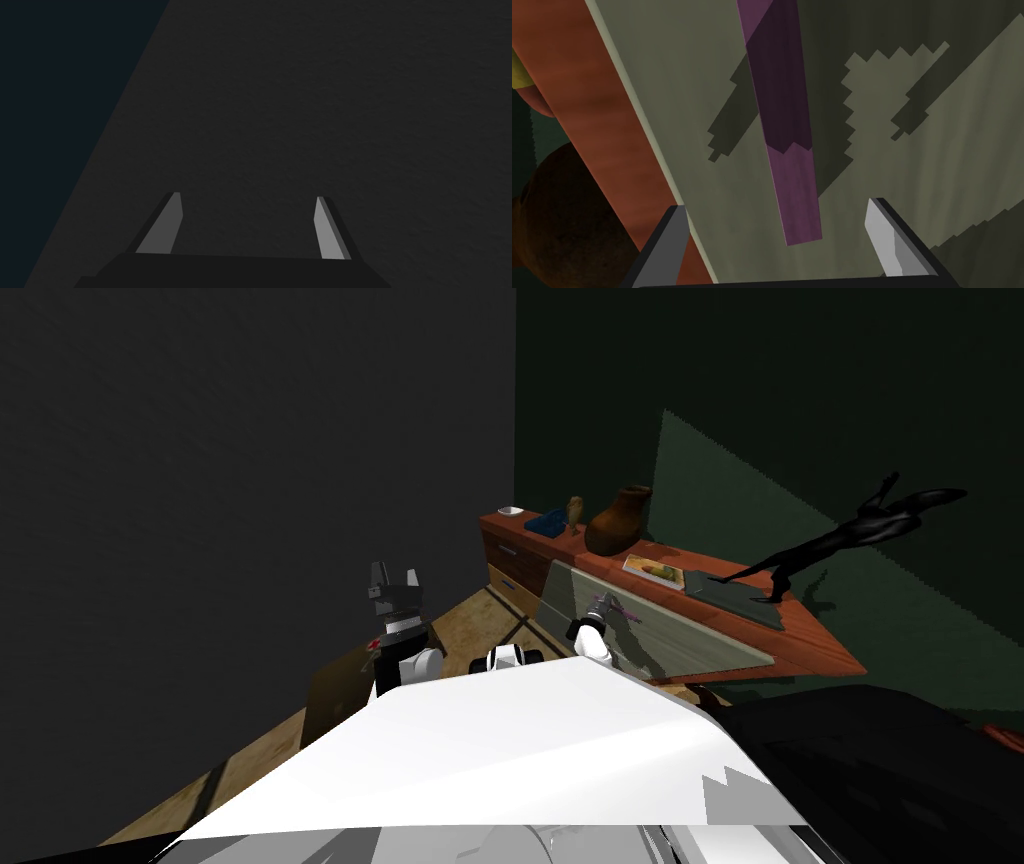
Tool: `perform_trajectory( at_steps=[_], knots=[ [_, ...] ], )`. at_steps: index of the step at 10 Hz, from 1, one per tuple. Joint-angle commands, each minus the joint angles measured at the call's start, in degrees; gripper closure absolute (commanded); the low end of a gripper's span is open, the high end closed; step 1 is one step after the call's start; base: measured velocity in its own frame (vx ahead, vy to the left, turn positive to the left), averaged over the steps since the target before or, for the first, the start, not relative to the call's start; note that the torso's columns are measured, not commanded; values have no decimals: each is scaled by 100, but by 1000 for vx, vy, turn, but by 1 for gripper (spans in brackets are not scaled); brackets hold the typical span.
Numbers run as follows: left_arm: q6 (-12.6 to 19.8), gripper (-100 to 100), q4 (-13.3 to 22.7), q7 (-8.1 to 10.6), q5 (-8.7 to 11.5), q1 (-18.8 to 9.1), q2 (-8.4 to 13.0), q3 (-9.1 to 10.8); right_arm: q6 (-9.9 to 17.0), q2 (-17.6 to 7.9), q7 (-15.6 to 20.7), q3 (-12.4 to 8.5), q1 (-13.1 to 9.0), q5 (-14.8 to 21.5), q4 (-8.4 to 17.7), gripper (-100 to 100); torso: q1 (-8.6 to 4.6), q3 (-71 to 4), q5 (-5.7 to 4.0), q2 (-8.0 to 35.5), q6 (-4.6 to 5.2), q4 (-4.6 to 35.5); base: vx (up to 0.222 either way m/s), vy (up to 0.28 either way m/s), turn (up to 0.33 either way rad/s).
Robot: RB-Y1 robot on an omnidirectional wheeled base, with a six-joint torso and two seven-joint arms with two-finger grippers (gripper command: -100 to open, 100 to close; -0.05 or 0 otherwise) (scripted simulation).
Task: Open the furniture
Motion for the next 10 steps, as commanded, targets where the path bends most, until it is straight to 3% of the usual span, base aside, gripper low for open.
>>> perform_trajectory(
  at_steps=[1, 3, 4, 9, 10],
  knots=[
    [0, 0, 0, 0, 0, 0, 0, 0, -10, 131, 39, -5, 34, -31, -63, -100, 2, -6, 1, -9, 0, -3, 0, 0, 0],
    [0, 0, 0, 0, 0, 1, 1, 1, -31, 163, 111, -19, 37, -77, -111, -100, -24, -20, -5, -33, 0, -9, 40, -62, -4],
    [0, 0, 0, 0, 0, 0, 1, 1, -36, 165, 129, -21, 36, -83, -118, 100, -6, -17, -4, -26, 0, -8, 4, -8, 0],
    [0, 0, 0, 0, 0, -2, -2, -2, -31, 362, 340, 62, 107, -62, -361, 100, 44, 11, 36, 30, 8, 26, -109, 117, -9],
    [0, 0, 0, 0, 0, -2, -2, -2, -48, 351, 306, 59, 122, -79, -286, 100, 44, 10, 42, 31, 9, 30, -68, 80, 6]
  ],
)
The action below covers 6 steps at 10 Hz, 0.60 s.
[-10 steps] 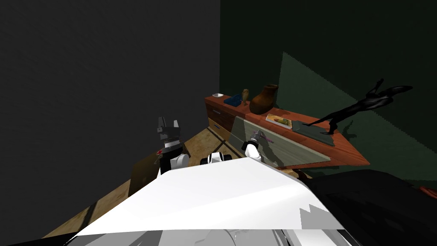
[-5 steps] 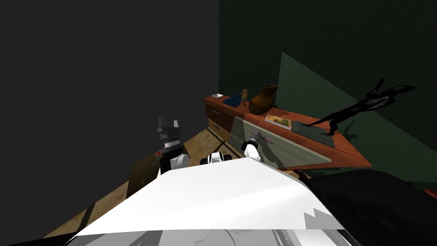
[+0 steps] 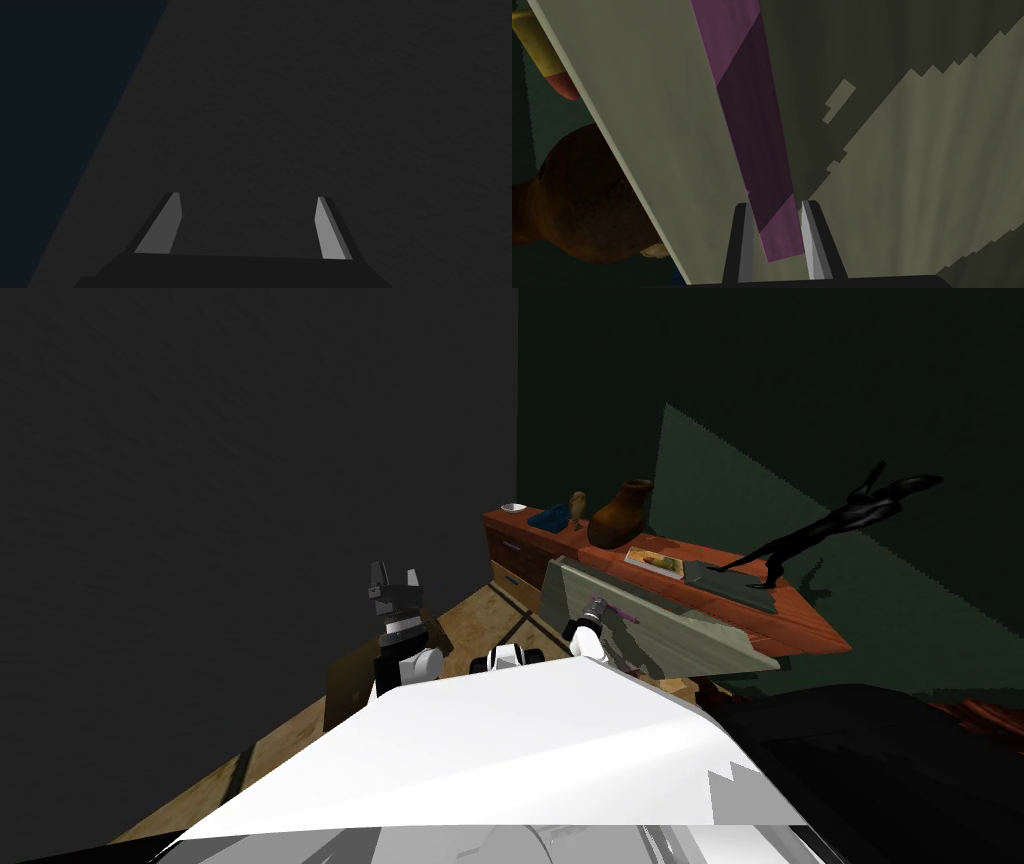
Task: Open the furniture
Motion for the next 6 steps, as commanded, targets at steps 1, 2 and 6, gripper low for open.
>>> perform_trajectory(
  at_steps=[1, 2, 6],
  knots=[
    [0, 0, 0, 0, 0, 1, 1, 1, 11, 48, 13, 36, 22, 30, -34, 100, -28, -14, 0, -25, 3, -2, -66, 86, 0],
    [0, 0, 0, 0, 0, 1, 1, 1, 19, 56, 12, 44, 23, 43, -53, 100, -19, -16, -8, -27, -3, -8, -109, 112, -7],
    [0, 0, 0, 0, 0, 0, 0, 0, 13, 126, 219, 114, 91, -86, -233, -100, -1, 2, 7, 6, 4, 6, -115, 124, -19]
  ],
)
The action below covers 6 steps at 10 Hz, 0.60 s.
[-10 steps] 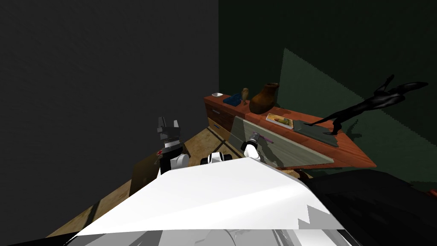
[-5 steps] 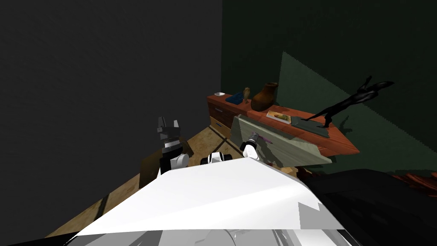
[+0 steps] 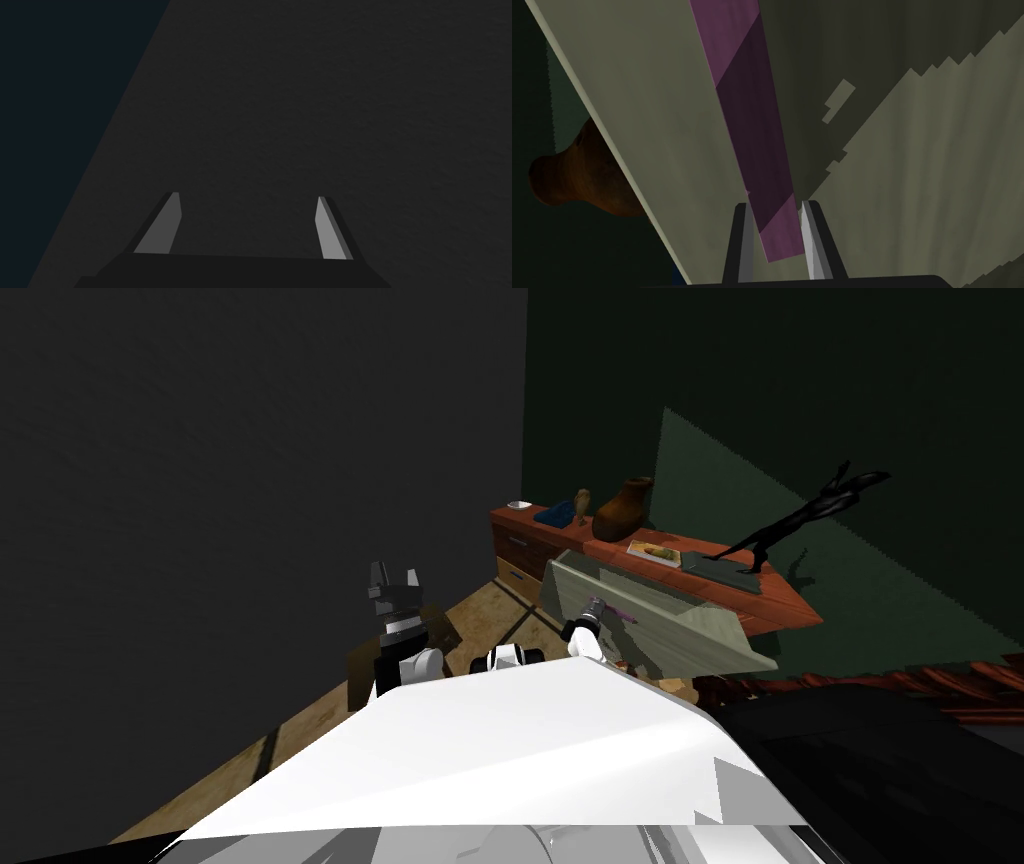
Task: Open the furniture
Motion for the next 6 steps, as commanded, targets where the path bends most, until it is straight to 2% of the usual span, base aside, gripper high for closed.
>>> perform_trajectory(
  at_steps=[1, 2, 5, 6],
  knots=[
    [0, 0, 0, 0, 0, 1, 1, 1, -27, 21, 387, 44, 46, -350, -266, -100, -37, -14, -26, -36, -5, -21, 26, -15, -64],
    [0, 0, 0, 0, 0, 2, 2, 2, -27, 21, 424, 44, 46, -350, -266, -100, -73, -40, -46, -80, -9, -40, 36, -25, -11],
    [0, 0, 0, 0, 0, 3, 2, 2, -67, 53, 992, 110, 116, -874, -665, -100, -40, -26, -47, -59, -13, -42, 25, -14, -53],
    [0, 0, 0, 0, 0, 2, 2, 2, -67, 53, 1061, 110, 116, -874, -665, -100, -35, -21, -46, -51, -13, -40, 12, 0, -21]
  ],
)
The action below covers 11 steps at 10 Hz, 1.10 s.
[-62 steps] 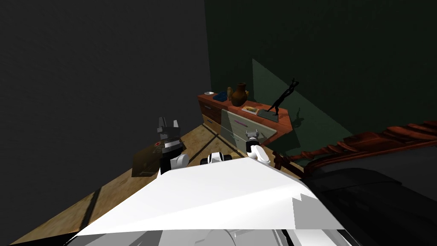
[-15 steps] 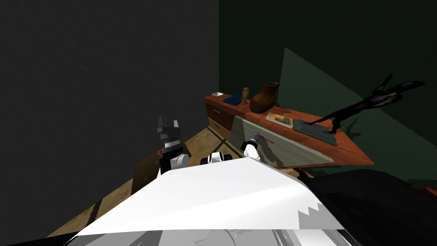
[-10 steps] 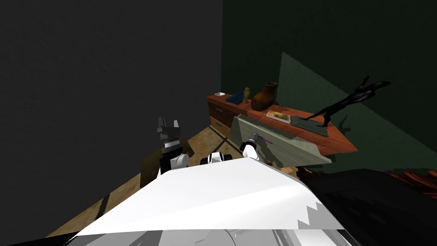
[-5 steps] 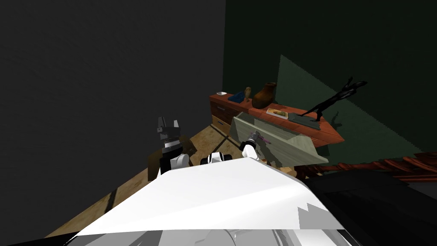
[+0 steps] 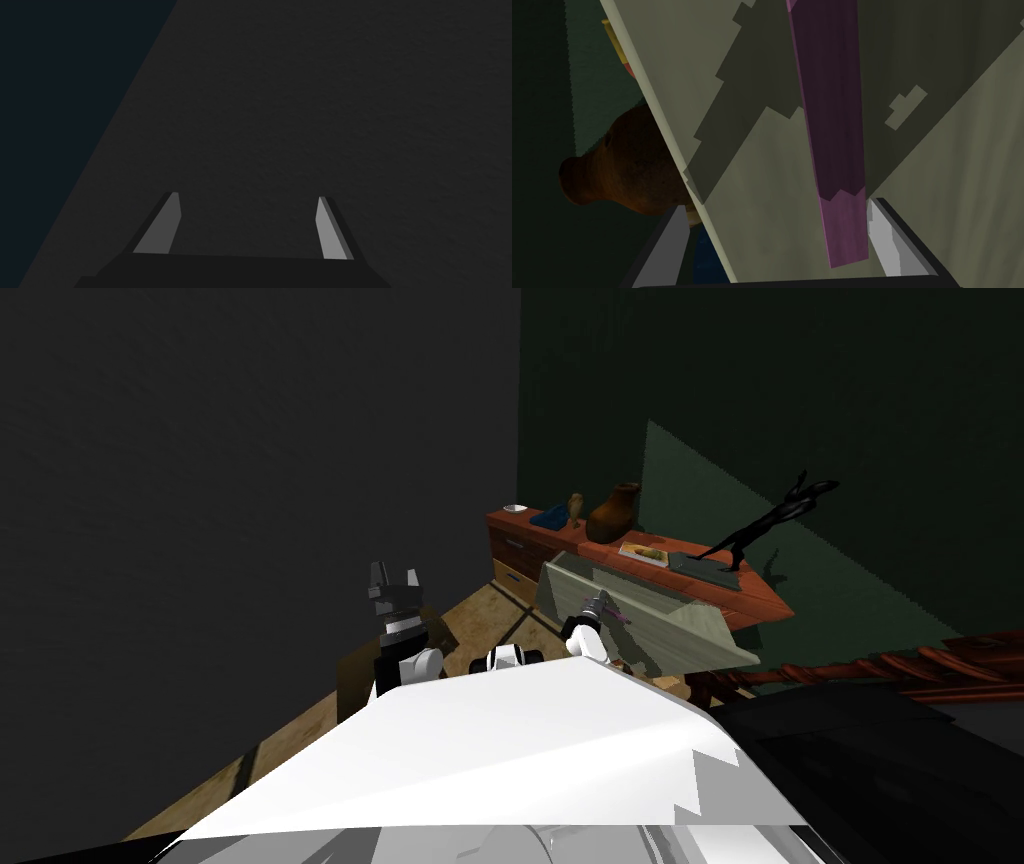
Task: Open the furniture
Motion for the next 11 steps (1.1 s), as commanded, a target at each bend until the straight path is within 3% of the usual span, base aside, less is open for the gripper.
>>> perform_trajectory(
  at_steps=[1, 6, 8, 9, 11],
  knots=[
    [0, 0, 0, 0, 0, 0, 0, 0, -24, 13, 410, 34, 43, -289, -221, -100, -1, 3, 0, 4, -1, 2, 3, 6, -33],
    [0, 0, 0, 0, 0, 0, 0, 0, -77, 56, 1191, 122, 136, -988, -752, -100, 27, 10, 39, 39, 4, 39, 13, -2, -45],
    [0, 0, 0, 0, 0, 0, 0, 0, -82, 65, 1155, 118, 180, -951, -648, -100, 42, 18, 53, 58, 6, 47, 11, -2, -17],
    [0, 0, 0, 0, 0, -1, 0, 0, -80, 73, 1166, 122, 186, -958, -630, 0, 40, 16, 44, 49, 5, 36, 6, 1, 8],
    [0, 0, 0, 0, 0, -1, 0, 0, -74, 75, 1158, 130, 206, -969, -588, 0, 21, 4, 31, 28, 5, 23, 0, 0, 0]
  ],
)
